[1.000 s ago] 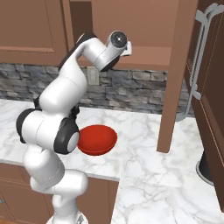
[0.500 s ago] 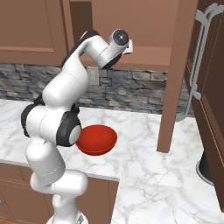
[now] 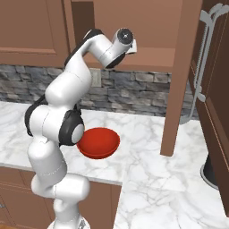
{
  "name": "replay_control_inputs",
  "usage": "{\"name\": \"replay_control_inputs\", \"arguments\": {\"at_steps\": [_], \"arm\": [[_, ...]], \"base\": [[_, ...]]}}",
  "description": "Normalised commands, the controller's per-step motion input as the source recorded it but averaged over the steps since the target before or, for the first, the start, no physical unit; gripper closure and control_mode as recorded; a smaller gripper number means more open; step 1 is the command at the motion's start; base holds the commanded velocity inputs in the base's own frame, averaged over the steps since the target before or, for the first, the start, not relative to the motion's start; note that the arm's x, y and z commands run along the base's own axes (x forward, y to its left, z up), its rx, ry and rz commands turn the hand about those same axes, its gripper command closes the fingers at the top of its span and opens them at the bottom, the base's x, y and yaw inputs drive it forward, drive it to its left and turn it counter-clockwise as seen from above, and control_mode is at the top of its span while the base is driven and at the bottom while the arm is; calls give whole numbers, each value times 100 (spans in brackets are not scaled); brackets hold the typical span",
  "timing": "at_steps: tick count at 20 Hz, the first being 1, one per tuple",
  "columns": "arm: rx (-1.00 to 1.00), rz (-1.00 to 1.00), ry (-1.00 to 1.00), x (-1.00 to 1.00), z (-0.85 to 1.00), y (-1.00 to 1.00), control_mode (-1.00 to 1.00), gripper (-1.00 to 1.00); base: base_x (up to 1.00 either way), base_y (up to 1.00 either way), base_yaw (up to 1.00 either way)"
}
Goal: Pick the carrot from the cabinet and place it in the bowl. Then pick the bowl and place it in the sink. Then turn on the sink facuet.
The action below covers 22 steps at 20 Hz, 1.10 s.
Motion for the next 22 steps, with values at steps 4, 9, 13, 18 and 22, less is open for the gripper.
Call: {"name": "replay_control_inputs", "arguments": {"at_steps": [4, 9, 13, 18, 22], "arm": [[0, 0, 0, -10, -2, 0, -100, 100], [0, 0, -1, -41, 0, 0, -100, 100], [0, 0, -5, -96, 0, 0, -100, 100], [-1, 0, -10, -100, 0, 0, -100, 100], [0, 0, -9, -100, -3, -2, -100, 100]], "base": [[0, 0, 0], [0, 0, 0], [0, 0, 0], [0, 0, 0], [0, 0, 0]]}}
